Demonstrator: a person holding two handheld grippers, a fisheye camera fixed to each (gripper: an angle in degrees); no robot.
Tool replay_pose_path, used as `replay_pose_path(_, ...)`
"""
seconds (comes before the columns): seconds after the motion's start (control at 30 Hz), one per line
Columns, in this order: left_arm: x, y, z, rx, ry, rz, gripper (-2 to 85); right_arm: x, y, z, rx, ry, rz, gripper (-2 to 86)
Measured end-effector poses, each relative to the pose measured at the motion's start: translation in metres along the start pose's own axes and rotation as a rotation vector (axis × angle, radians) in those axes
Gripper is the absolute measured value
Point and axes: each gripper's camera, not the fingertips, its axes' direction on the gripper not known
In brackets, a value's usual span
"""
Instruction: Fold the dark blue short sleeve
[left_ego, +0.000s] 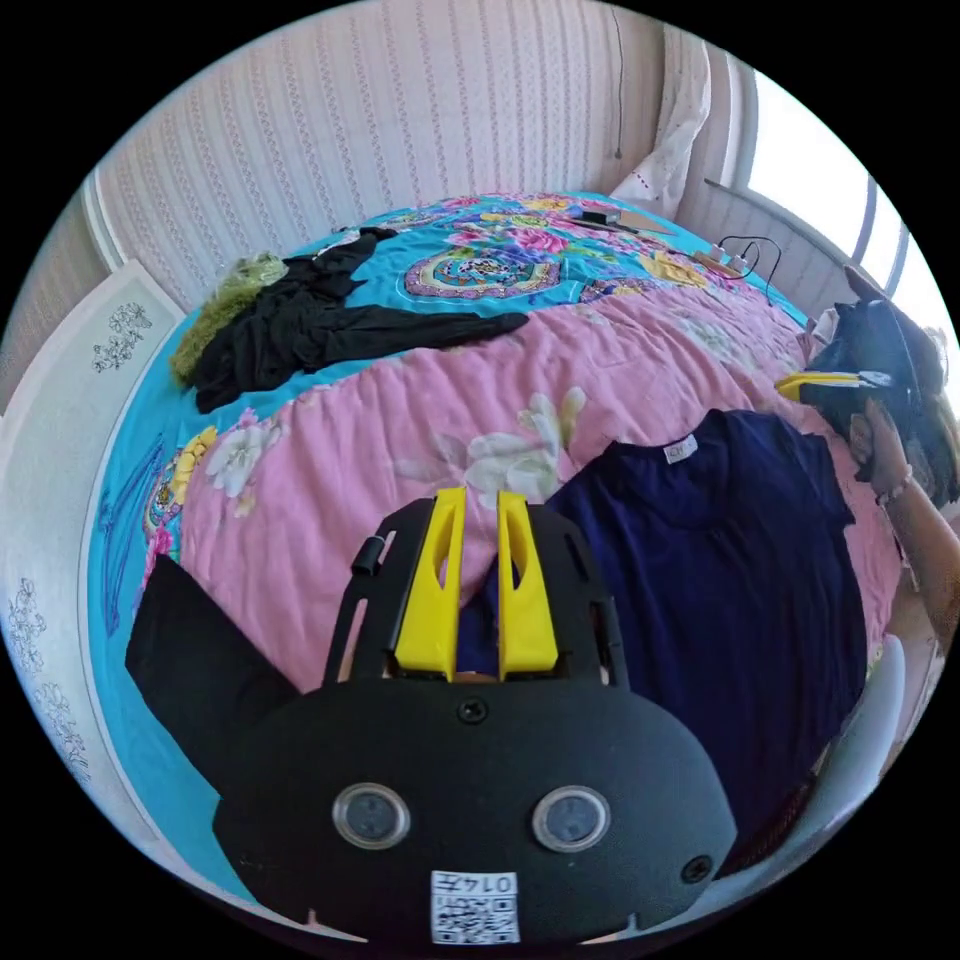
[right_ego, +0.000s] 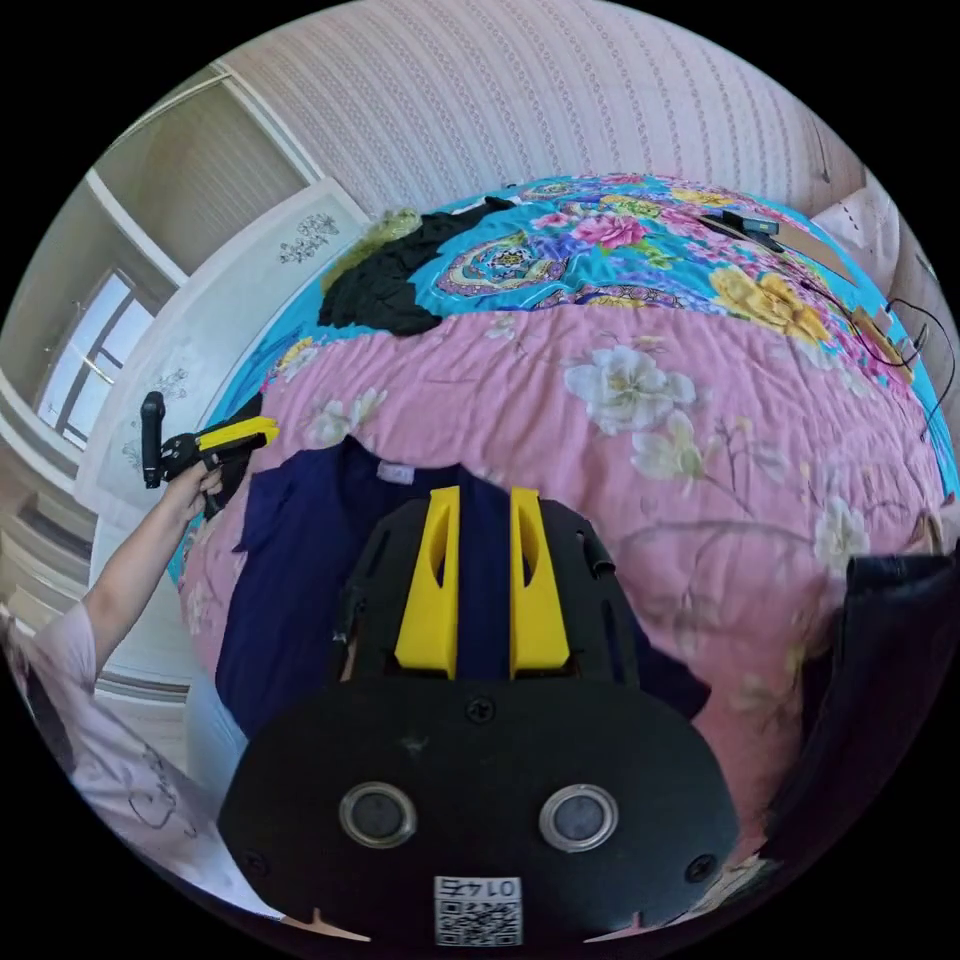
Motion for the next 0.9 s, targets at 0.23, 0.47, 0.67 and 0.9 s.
replay_pose_path(0.23, 0.059, 0.194, -0.081, -0.039, 0.271, -0.004, 4.9, -0.026, 0.222, -0.085, -0.179, -0.083, 0.104, 7.3)
replay_pose_path(0.47, 0.136, 0.324, -0.093, -0.276, 0.269, -0.204, 8.6, -0.069, 0.362, -0.104, -0.424, -0.062, 0.25, 8.2)
replay_pose_path(0.67, 0.16, 0.321, -0.068, -0.305, 0.194, -0.19, 8.5, -0.096, 0.366, -0.089, -0.543, 0.129, 0.112, 9.8)
replay_pose_path(0.9, 0.184, 0.316, -0.063, -0.305, 0.155, -0.169, 7.7, -0.081, 0.382, -0.104, -0.582, 0.214, 0.162, 9.9)
